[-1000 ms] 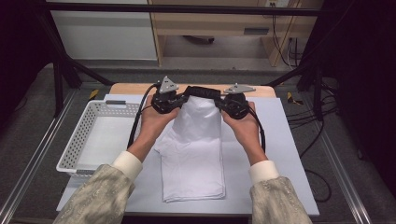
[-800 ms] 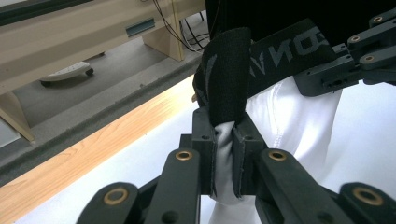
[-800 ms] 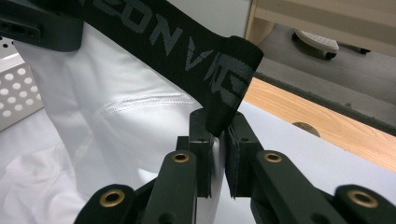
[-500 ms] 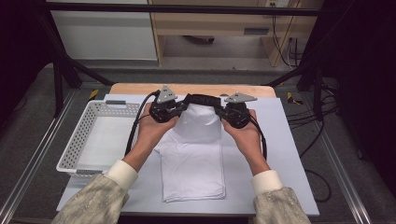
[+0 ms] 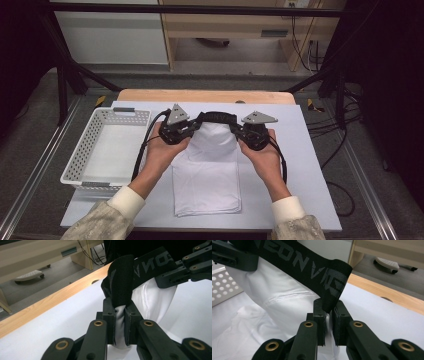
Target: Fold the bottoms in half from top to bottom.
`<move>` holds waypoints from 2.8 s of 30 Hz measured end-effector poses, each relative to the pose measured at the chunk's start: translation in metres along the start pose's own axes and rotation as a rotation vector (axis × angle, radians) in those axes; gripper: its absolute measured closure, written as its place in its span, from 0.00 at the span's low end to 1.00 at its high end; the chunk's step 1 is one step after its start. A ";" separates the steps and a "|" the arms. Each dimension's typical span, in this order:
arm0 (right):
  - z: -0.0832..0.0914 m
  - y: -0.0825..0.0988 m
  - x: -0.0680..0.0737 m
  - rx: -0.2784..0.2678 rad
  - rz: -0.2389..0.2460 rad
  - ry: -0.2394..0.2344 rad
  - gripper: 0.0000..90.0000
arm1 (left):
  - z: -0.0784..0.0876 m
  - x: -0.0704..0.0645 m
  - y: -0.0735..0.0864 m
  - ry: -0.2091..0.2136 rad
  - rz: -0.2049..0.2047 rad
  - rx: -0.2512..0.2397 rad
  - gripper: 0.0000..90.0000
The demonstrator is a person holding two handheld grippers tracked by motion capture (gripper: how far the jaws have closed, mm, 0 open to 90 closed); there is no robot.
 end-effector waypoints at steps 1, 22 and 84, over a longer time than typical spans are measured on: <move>0.000 0.002 0.001 0.000 0.001 -0.001 0.92 | 0.001 -0.002 0.002 0.009 0.008 0.000 0.91; 0.008 0.048 0.008 -0.004 -0.002 -0.022 0.92 | 0.007 -0.038 0.031 0.013 -0.053 0.012 0.91; 0.016 0.109 0.052 0.156 0.125 -0.055 0.90 | 0.029 -0.079 0.103 0.072 -0.038 0.085 0.90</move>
Point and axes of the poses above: each handheld gripper's, and its own axes: z roughly backward along the jaws, y roughly out of its underside, x roughly to its left, the point moved 1 cm from there along -z, roughly forward along the jaws, and after that the axes turned 12 degrees about -z, right-handed, at the moved point
